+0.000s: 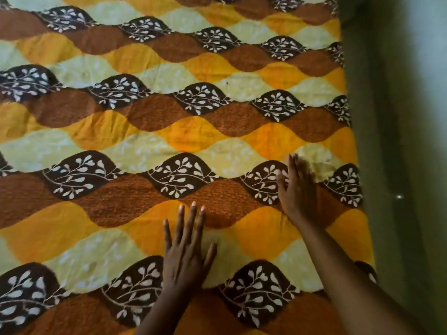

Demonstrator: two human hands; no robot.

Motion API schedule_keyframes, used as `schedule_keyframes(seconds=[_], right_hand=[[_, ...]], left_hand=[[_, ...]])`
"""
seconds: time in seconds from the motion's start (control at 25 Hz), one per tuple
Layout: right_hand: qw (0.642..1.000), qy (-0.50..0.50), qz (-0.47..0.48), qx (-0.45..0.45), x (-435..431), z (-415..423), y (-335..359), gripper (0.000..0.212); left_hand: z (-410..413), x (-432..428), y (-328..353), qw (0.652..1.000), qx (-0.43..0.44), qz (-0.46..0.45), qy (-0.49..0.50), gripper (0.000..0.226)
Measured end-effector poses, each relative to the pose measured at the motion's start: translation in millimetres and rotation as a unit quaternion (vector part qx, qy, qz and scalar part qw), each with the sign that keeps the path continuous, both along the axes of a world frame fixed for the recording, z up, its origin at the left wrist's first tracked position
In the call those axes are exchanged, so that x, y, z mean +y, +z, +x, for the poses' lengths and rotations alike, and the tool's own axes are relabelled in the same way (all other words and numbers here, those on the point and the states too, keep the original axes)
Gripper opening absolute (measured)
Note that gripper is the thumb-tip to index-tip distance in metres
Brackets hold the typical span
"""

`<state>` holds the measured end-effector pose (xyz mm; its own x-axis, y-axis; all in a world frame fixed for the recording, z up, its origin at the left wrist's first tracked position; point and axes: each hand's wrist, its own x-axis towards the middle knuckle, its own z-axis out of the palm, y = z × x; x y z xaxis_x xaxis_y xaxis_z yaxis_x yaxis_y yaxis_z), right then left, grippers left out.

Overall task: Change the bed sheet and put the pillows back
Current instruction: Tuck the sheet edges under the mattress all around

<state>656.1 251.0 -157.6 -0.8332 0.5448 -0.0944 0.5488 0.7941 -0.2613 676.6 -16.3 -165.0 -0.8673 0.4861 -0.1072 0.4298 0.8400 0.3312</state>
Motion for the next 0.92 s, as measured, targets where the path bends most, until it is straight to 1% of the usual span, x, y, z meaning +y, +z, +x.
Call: schedule_keyframes(seconds=[0.04,0.08,0.16,0.24,0.36,0.48,0.6,0.68,0.72,0.84,0.92], right_hand=[[0.999,0.026,-0.025,0.021,-2.9,-25.2,0.7,0.074],[0.996,0.076,-0.040,0.025,-1.1,-56.7,-1.1,0.068],[0.984,0.178,-0.031,-0.012,-14.6,-107.4,-6.1,0.060],[0.979,0.197,0.013,-0.049,17.4,-132.0,-22.1,0.060],[0.977,0.188,0.071,-0.064,87.6,-121.9,-33.5,0.062],[0.981,0.147,0.086,-0.087,151.9,-99.9,-32.3,0.067],[0.996,0.040,0.047,-0.061,210.3,-79.2,-31.4,0.074],[1.000,-0.007,-0.009,-0.018,232.0,-66.9,-33.7,0.085],[0.998,-0.024,-0.052,0.006,236.3,-62.3,-36.4,0.088],[0.973,-0.123,-0.186,0.059,235.7,-54.4,-42.0,0.098],[0.956,-0.162,-0.239,0.046,239.6,-51.2,-35.2,0.097]], left_hand=[[-5.8,23.5,-0.7,1.000,0.006,0.003,-0.012,0.068],[-16.6,52.0,-3.6,1.000,0.009,0.009,-0.020,0.067],[-33.2,82.1,-7.4,0.999,0.020,0.012,-0.034,0.065],[-45.5,125.2,-17.4,0.997,0.040,0.009,-0.064,0.061],[-60.4,180.0,-21.5,0.995,0.067,0.008,-0.078,0.063],[-69.9,236.1,-20.6,0.993,0.074,0.003,-0.089,0.066],[-73.3,285.1,-23.6,0.990,0.062,-0.013,-0.128,0.068],[-69.7,296.2,-29.3,0.987,0.056,-0.039,-0.143,0.069],[-68.8,297.5,-32.9,0.986,0.060,-0.048,-0.147,0.069],[-69.4,293.7,-36.2,0.984,0.072,-0.056,-0.150,0.070],[-71.7,295.7,-34.1,0.985,0.071,-0.056,-0.149,0.069]])
